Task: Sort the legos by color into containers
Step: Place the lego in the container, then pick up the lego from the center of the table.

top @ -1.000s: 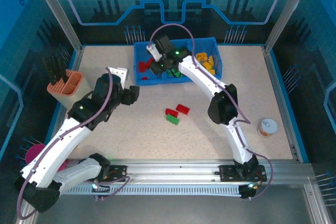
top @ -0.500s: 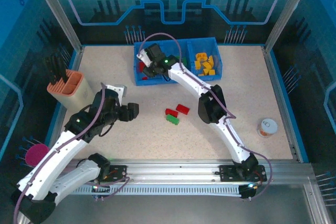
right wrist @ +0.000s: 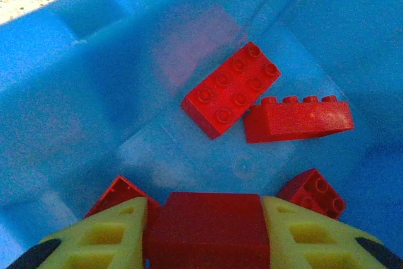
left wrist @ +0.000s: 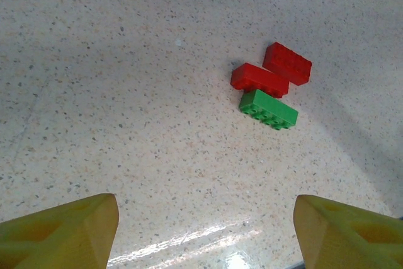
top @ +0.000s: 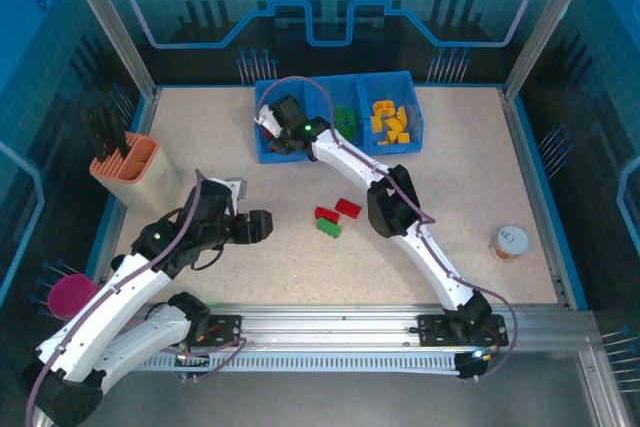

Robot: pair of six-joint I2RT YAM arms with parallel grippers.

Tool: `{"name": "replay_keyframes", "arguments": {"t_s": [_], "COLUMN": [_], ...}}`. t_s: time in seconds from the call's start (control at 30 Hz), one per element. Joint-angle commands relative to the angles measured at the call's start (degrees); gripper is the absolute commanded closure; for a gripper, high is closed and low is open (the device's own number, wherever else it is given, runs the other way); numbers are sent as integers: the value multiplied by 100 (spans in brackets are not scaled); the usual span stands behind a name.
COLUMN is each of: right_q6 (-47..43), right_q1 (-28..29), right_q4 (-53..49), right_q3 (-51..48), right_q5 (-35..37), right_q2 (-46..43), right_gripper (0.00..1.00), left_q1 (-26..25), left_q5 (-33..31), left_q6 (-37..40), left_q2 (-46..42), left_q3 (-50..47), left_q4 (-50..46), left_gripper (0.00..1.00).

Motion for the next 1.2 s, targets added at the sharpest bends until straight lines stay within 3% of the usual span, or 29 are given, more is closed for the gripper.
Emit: {"name": "replay_keyframes", "arguments": {"t_s": [0.0, 0.3, 0.6, 0.7, 0.87, 1.17], "right_q6": [-100, -104, -206, -247, -350, -340], "right_q1": [50, 29, -1, -4, -2, -127], "right_q4": [146, 474, 657, 761, 1078, 1997], "right_q3": [120, -197, -636, -928, -1696, -4156], "right_q5": [54, 4, -117, -109, -111, 389], "right_q2": [87, -398, -1086, -1381, -2172, -4162], "right_gripper": [61, 49, 44, 43, 42, 38], "left_q1": [-148, -239, -1017, -1311, -1576, -2012], "left_q5": [-138, -274, -594, -677, -594, -808], "left_q6": [-232, -99, -281, -729, -2131, -3996], "left_q2": [40, 435, 1757, 2267, 3067, 4502], "left_q3": [-142, 50, 145, 461, 923, 2291], "left_q4": [-81, 43, 575, 721, 1047, 10], "left_gripper": [25, 24, 22, 22, 23, 24]}}
